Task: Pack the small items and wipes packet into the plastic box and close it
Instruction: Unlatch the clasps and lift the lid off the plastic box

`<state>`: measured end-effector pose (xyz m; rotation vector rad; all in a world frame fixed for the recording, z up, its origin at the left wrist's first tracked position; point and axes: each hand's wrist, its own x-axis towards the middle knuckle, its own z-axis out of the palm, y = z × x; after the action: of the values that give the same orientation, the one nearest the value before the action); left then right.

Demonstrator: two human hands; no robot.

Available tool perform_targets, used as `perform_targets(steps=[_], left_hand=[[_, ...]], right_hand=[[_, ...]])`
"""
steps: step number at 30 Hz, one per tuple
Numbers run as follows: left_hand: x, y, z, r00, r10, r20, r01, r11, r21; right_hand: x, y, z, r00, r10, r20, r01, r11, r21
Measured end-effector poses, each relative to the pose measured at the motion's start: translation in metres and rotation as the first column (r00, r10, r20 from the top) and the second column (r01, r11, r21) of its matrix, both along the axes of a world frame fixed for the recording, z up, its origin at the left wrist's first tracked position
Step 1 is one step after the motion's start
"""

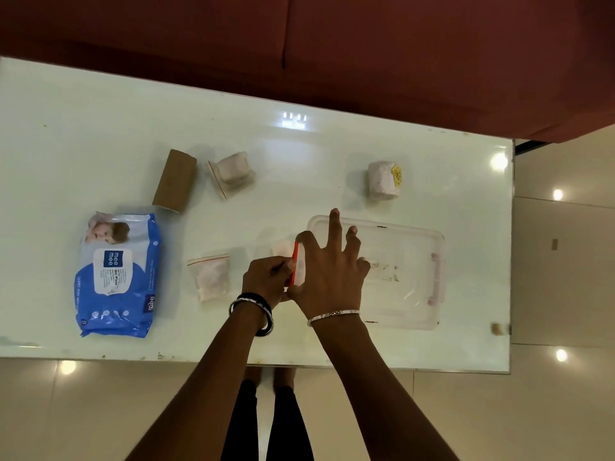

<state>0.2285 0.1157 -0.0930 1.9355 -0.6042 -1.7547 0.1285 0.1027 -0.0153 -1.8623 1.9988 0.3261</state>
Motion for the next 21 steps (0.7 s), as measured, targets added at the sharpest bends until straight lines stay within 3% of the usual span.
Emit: perform_targets(steps=[6,13,17,21], left_hand=[[-0.001,0.000,0.001,0.997,-0.051,0.051,0.052,0.998,-0.023],[-0.006,-0.001,0.013,0.999,-0.034,0.043,0.035,0.999,-0.023],[-0.008,-0.003,0.021,0.994,-0.027,0.103,0.029,0.999,-0.021],[-0.006,-0.003,0.024,0.994,-0.025,0.109,0.025,1.000,0.004]], right_hand=[[-0.008,-0.003,0.021,0.998,0.011,0.070,-0.012,1.000,0.010],[-0.043,0.000,0.082,0.957,-0.050,0.287,0.079,0.993,-0.090],[-0.071,0.009,0.105,0.897,-0.146,0.417,0.258,0.940,-0.225],[-0.100,0.023,0.115,0.816,-0.324,0.479,0.515,0.783,-0.348]])
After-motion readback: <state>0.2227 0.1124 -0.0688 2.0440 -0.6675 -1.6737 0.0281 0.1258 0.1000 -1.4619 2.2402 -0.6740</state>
